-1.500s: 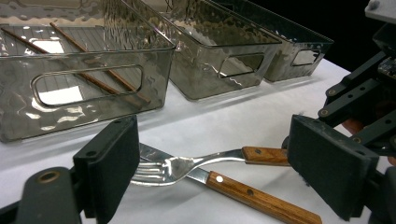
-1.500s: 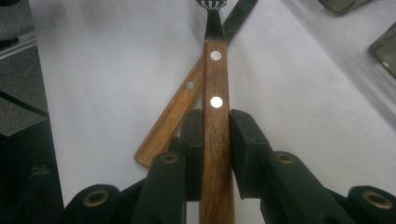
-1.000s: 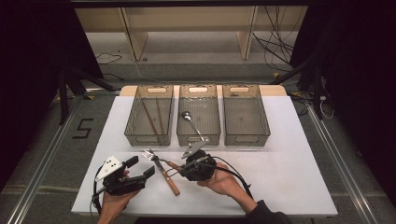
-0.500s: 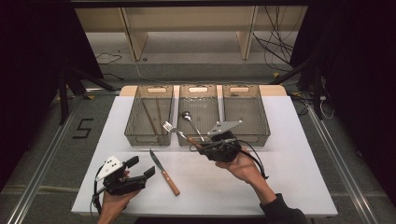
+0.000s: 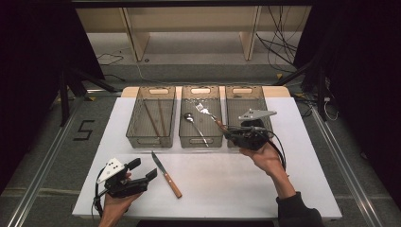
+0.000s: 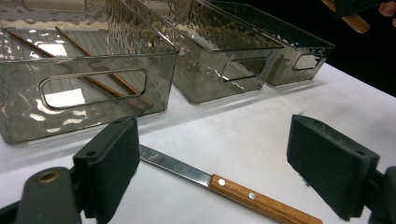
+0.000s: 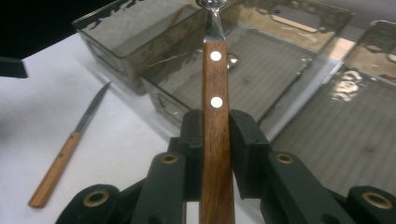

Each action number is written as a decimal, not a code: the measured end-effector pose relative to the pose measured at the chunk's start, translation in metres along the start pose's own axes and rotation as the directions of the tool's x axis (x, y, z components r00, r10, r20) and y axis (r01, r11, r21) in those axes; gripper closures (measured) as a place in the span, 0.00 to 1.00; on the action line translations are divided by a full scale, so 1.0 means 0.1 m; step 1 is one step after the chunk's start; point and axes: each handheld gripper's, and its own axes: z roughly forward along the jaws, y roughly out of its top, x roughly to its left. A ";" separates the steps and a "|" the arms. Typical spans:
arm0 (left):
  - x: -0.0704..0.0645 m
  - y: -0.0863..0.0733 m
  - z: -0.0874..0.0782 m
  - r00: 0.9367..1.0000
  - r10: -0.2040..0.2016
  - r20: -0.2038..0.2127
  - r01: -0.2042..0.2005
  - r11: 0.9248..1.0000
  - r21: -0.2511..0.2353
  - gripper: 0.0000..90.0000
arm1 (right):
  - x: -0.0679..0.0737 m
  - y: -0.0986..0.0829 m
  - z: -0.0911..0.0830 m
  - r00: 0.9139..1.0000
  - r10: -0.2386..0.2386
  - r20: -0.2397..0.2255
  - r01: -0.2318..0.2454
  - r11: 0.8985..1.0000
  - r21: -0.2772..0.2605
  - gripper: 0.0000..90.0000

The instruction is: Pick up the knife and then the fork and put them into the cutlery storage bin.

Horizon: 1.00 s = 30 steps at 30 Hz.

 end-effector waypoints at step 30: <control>0.00 0.00 0.00 1.000 -0.002 -0.001 0.002 1.000 0.001 0.19 | -0.76 0.05 0.12 0.958 0.126 0.257 -0.145 0.988 0.058 0.85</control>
